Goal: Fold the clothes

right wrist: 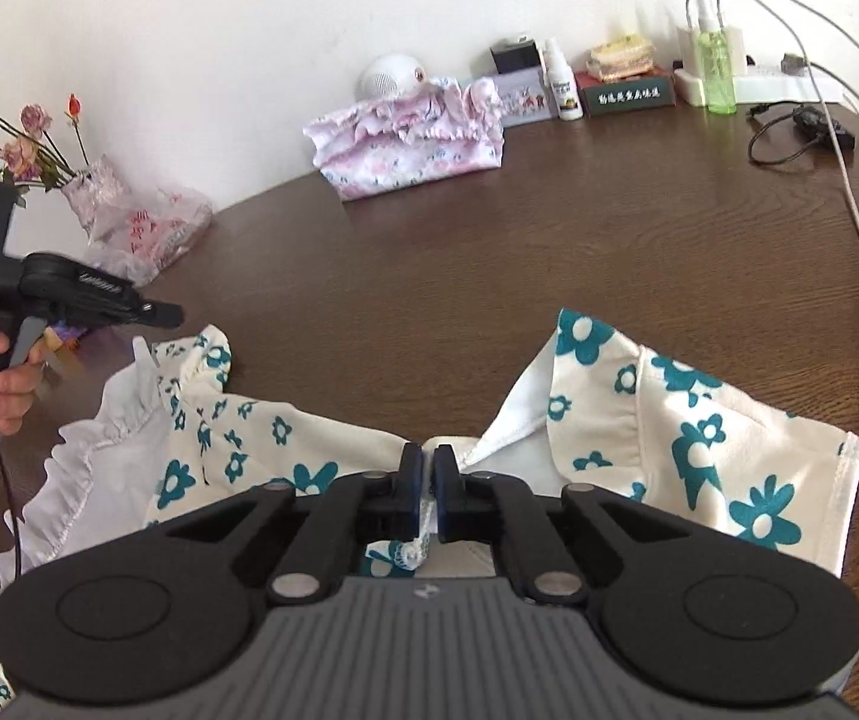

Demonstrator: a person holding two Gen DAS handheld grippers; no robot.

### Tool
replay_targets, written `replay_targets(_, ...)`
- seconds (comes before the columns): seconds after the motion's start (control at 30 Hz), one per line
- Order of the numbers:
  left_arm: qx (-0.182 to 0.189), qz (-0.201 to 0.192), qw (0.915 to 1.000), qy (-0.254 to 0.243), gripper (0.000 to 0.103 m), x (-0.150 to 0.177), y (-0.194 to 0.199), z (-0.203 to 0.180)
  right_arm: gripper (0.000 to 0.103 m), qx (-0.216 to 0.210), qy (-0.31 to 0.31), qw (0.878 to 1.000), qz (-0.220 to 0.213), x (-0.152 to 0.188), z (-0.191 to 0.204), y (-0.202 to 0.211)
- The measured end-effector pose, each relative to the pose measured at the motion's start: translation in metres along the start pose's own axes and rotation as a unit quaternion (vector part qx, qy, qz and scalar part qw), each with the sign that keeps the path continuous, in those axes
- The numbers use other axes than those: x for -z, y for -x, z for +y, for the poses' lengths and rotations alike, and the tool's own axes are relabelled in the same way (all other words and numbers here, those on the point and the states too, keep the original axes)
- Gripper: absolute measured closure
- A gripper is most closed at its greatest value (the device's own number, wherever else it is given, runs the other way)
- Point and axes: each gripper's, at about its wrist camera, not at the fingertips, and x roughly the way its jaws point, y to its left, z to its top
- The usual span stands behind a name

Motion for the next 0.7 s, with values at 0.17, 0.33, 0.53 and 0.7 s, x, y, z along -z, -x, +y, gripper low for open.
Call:
replay_targets(0.17,-0.037,-0.013,0.9801,-0.195,0.059,0.016,0.009,0.016,0.099,0.0,0.002,1.0,-0.001,0.0,-0.002,-0.001)
replay_targets(0.33,-0.08,0.037,0.9824,-0.164,0.064,0.015,-0.02,0.05,0.099,0.006,0.007,1.0,0.008,0.005,-0.001,-0.007)
replay_targets(0.53,-0.008,0.007,0.9916,-0.129,0.059,0.023,-0.024,0.064,0.099,0.0,0.004,1.0,0.007,0.006,-0.003,-0.008)
replay_targets(0.7,0.016,-0.023,0.9735,-0.227,0.06,0.033,-0.023,0.038,0.099,0.0,0.007,1.0,0.002,0.009,-0.002,-0.008)
